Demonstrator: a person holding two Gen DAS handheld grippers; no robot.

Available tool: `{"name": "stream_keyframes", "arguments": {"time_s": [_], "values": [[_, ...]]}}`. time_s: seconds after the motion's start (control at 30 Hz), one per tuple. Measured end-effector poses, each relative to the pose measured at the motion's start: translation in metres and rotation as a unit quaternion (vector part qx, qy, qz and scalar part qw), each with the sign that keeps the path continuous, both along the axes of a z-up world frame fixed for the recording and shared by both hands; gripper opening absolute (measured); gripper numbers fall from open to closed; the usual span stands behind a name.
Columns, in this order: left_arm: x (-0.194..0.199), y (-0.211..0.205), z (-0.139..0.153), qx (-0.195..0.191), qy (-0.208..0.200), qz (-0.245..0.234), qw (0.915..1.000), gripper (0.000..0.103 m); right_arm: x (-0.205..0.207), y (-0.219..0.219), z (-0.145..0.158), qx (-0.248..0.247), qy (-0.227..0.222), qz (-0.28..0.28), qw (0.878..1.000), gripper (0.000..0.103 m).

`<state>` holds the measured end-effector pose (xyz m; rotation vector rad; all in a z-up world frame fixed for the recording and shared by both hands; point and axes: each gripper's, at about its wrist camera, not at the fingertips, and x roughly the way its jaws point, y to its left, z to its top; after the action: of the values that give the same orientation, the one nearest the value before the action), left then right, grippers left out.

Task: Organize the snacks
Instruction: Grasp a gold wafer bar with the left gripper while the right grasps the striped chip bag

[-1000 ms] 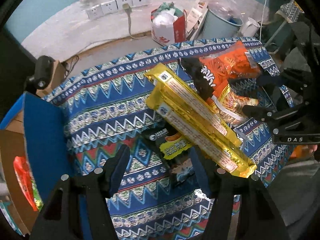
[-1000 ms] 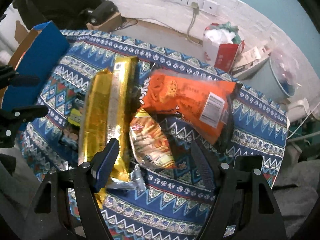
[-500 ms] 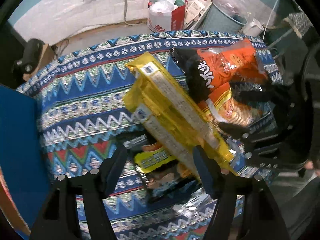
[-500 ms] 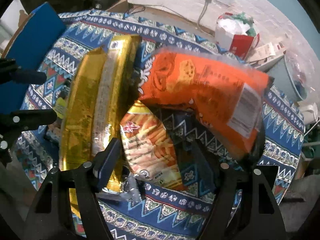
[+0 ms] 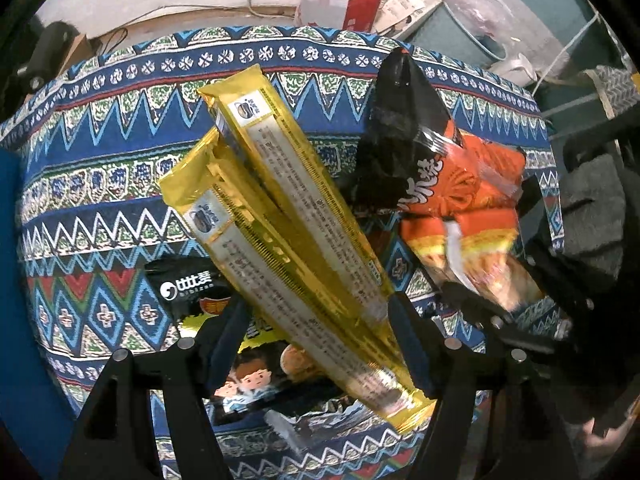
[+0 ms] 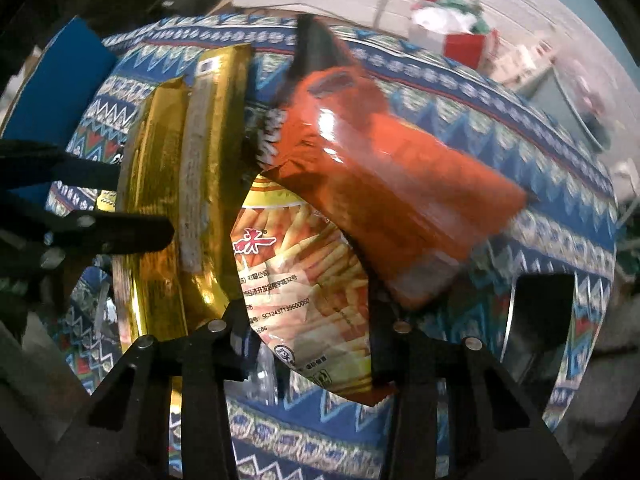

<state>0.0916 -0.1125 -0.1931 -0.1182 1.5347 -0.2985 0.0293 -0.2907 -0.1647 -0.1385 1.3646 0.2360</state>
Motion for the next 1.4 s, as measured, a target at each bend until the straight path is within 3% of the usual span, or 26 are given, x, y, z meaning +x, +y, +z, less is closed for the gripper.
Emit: {"name": "stream_keyframes", "arguments": {"time_s": [0.07, 0.13, 0.43, 0.5, 0.73, 1.03, 1.4], "values": [[0.004, -0.004, -0.002, -0.001, 0.0, 0.006, 1.0, 0.07, -0.006, -0.004, 0.006, 0.002, -0.003, -0.014, 1.0, 0.039], [0.004, -0.004, -0.003, 0.009, 0.0, 0.01, 0.9999, 0.052, -0.012, -0.007, 0.011, 0.004, -0.008, -0.022, 1.0, 0.039], [-0.007, 0.004, 0.003, -0.007, -0.008, 0.01, 0.9999, 0.039, -0.015, -0.007, 0.025, 0.012, -0.022, -0.039, 0.999, 0.039], [-0.009, 0.009, 0.009, -0.017, -0.012, 0.01, 0.9997, 0.028, -0.016, -0.004, 0.029, 0.01, -0.028, -0.039, 0.999, 0.039], [-0.023, 0.021, 0.025, -0.02, -0.031, -0.007, 0.9993, 0.028, -0.02, 0.007, 0.041, 0.01, -0.043, -0.034, 0.998, 0.039], [-0.045, 0.041, 0.066, 0.013, -0.087, -0.045, 0.9951, 0.028, -0.025, 0.027, 0.061, 0.011, -0.067, -0.026, 0.997, 0.039], [-0.061, 0.058, 0.117, 0.076, -0.188, -0.071, 0.9766, 0.028, -0.027, 0.051, 0.098, 0.017, -0.108, -0.015, 0.994, 0.039]]}}
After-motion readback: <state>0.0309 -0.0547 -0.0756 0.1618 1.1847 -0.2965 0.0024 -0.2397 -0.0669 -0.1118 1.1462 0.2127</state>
